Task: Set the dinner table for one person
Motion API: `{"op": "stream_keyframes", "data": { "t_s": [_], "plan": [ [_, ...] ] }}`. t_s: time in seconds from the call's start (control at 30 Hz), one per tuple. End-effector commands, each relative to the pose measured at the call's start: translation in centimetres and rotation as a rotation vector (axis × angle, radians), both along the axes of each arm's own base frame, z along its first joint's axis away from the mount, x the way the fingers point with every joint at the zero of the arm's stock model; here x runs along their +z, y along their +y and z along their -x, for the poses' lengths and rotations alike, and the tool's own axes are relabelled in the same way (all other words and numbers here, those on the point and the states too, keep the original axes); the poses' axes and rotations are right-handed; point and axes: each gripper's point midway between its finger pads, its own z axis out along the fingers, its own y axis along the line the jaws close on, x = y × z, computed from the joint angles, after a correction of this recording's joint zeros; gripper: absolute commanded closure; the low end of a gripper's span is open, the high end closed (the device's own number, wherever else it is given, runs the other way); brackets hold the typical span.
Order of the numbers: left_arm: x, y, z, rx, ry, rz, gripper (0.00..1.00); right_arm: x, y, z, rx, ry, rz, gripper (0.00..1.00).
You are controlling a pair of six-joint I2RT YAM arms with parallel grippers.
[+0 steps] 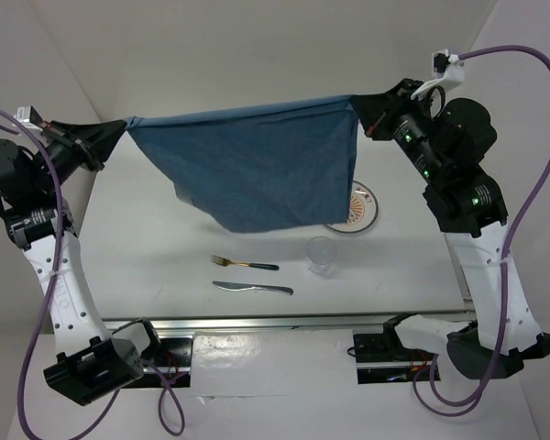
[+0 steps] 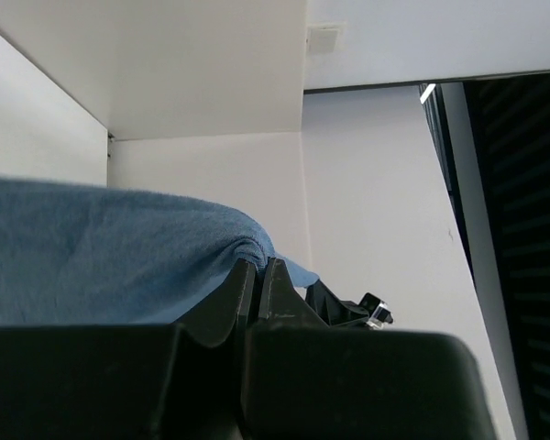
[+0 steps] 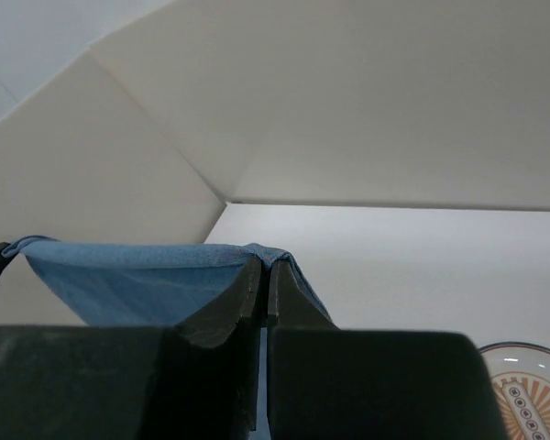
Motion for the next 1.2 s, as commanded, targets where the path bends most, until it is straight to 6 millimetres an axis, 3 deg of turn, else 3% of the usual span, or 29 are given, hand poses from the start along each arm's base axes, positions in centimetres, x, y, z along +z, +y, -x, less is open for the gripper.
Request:
{"op": "stream_keyframes", "data": {
  "t_s": [0.0, 0.07, 0.17, 0.27, 0.3, 0.37, 0.47, 0.5, 0.57, 0.6, 0.63, 0.7, 0.73, 0.83, 0.87, 0.9, 0.93, 0.97, 1.0, 1.03, 1.07, 1.1, 1.13, 1.17],
  "plan": [
    [2.0, 1.0, 0.1, 0.069, -0.062, -0.073, 1.0, 1.1, -1.2, -1.0, -0.071, -0.027, -0.017, 1.0],
    [2.4, 1.5, -0.5, 0.088, -0.072, -0.094, 1.0, 0.2, -0.7, -2.3, -0.072, -0.005, 0.003, 1.0],
    [1.2, 2.9, -2.4, 0.108, -0.032, -0.084, 1.0, -0.4, -0.1, -4.1, -0.074, -0.002, 0.026, 1.0],
    [0.2, 4.1, -4.5, 0.108, -0.02, -0.078, 1.0, -1.1, 0.3, -7.0, -0.073, 0.019, 0.038, 1.0],
    [-0.5, 4.3, -5.3, 0.107, -0.008, -0.082, 1.0, -2.3, 0.2, -8.7, -0.08, 0.047, 0.05, 1.0],
    [-0.9, 4.2, -6.6, 0.092, -0.001, -0.093, 1.0, -2.8, 0.7, -10.1, -0.059, 0.044, 0.051, 1.0],
    [-1.8, 4.3, -10.4, 0.084, 0.002, -0.118, 1.0, -3.4, 0.8, -13.6, -0.046, 0.031, 0.041, 1.0],
    [-2.3, 3.9, -12.7, 0.06, -0.002, -0.145, 1.0, -3.6, 0.5, -15.8, -0.054, 0.027, 0.041, 1.0],
    [-2.5, 3.7, -15.2, 0.04, -0.007, -0.166, 1.0, -3.9, 0.8, -17.6, -0.034, 0.018, 0.042, 1.0],
    [-0.4, 2.9, -16.1, 0.021, -0.07, -0.189, 1.0, -5.6, 1.5, -19.7, -0.023, 0.044, 0.049, 1.0],
    [-2.3, 3.2, -18.5, -0.012, -0.044, -0.179, 1.0, -3.9, 1.1, -20.4, -0.034, -0.001, 0.038, 1.0],
    [-1.9, 3.1, -20.0, -0.031, -0.081, -0.185, 1.0, -4.0, 0.8, -21.9, -0.036, -0.003, 0.039, 1.0],
    [-1.0, 2.7, -20.4, -0.039, -0.114, -0.196, 1.0, -5.3, 1.0, -23.3, -0.037, 0.011, 0.053, 1.0],
    [-4.0, 3.3, -21.6, -0.032, -0.065, -0.187, 1.0, -6.6, 0.1, -24.3, -0.03, 0.034, 0.06, 1.0],
    [-5.2, 3.2, -21.6, -0.032, -0.061, -0.194, 1.0, -10.3, 0.4, -24.9, -0.016, 0.11, 0.066, 1.0],
    [-5.5, 3.0, -20.7, -0.032, -0.059, -0.193, 1.0, -11.1, 0.6, -24.7, -0.003, 0.112, 0.067, 1.0],
    [-9.9, 2.9, -20.6, -0.04, 0.03, -0.17, 1.0, -11.2, 0.4, -23.6, -0.003, 0.118, 0.058, 1.0],
    [-11.7, 2.8, -20.1, -0.043, 0.059, -0.166, 1.0, -16.6, 0.6, -23.2, 0.015, 0.219, 0.075, 1.0],
    [-12.8, 2.8, -19.1, -0.046, 0.079, -0.158, 1.0, -18.2, 0.7, -22.4, 0.024, 0.245, 0.069, 1.0],
    [-17.4, 2.3, -18.0, -0.067, 0.179, -0.124, 0.99, -19.4, 0.6, -21.7, 0.024, 0.263, 0.062, 1.0],
    [-19.2, 2.2, -17.0, -0.089, 0.21, -0.127, 0.9, -22.6, 0.3, -19.7, 0.024, 0.332, 0.065, 1.0],
    [-21.6, 2.3, -15.9, -0.092, 0.298, -0.107, 0.66, -23.8, 0.3, -18.6, 0.038, 0.354, 0.067, 1.0],
    [-22.8, 1.7, -14.5, -0.116, 0.349, -0.111, 0.55, -24.9, 0.2, -17.7, 0.038, 0.378, 0.071, 0.93],
    [-25.1, 2.0, -13.2, -0.123, 0.392, -0.168, 0.44, -24.8, 0.4, -16.0, 0.052, 0.376, 0.092, 0.54]
  ]
}}
